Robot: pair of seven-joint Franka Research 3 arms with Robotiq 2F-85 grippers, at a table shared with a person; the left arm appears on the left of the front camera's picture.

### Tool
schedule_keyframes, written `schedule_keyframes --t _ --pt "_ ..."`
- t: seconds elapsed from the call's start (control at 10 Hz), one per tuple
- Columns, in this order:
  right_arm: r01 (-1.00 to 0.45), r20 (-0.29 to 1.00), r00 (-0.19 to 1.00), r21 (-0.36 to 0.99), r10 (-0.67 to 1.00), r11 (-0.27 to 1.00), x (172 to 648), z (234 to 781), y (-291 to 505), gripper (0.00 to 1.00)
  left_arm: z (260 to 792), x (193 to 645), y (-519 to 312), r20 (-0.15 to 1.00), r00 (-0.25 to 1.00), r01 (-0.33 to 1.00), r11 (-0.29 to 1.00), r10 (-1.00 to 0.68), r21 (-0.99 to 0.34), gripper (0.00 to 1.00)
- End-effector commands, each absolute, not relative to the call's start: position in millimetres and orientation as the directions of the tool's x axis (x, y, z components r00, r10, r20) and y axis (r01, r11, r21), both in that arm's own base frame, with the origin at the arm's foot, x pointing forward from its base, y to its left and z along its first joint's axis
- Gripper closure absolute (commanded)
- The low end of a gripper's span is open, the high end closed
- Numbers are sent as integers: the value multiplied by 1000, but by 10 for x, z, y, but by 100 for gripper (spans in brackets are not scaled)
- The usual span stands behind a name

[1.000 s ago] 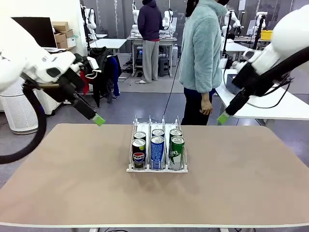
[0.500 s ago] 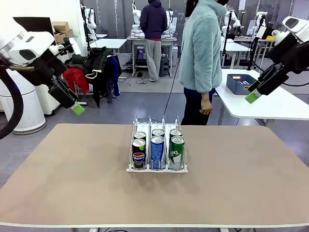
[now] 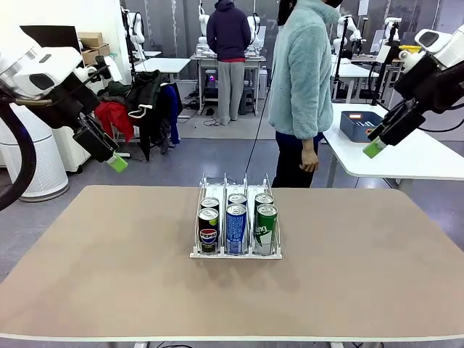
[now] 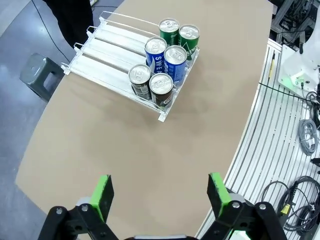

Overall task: Fill the beverage cans into the dispenser.
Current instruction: Pick up the Ionic drink handed by the human.

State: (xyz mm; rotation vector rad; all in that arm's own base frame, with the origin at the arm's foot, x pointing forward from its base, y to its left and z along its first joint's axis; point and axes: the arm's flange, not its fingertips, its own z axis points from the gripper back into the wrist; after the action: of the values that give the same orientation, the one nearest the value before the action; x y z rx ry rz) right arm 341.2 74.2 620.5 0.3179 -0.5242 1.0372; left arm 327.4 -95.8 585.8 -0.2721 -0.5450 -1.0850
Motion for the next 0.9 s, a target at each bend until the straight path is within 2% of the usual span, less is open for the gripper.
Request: schedule_keyframes --t 0.0,0.2,0.5,0.8 --pt "-837 592 397 -79 701 541 3527 6527 686 0 6155 3271 -813 547 257 944 329 -797 35 0" --pt "-824 602 384 -119 700 554 3554 6783 699 0 6499 3176 -738 551 203 957 284 -809 64 0" --pt "-799 646 369 -146 668 583 3541 7065 618 0 6778 3059 -684 560 176 936 314 -810 161 0" --pt "-794 630 377 -158 679 587 3523 7019 637 0 6748 2980 -733 569 154 930 313 -808 192 0"
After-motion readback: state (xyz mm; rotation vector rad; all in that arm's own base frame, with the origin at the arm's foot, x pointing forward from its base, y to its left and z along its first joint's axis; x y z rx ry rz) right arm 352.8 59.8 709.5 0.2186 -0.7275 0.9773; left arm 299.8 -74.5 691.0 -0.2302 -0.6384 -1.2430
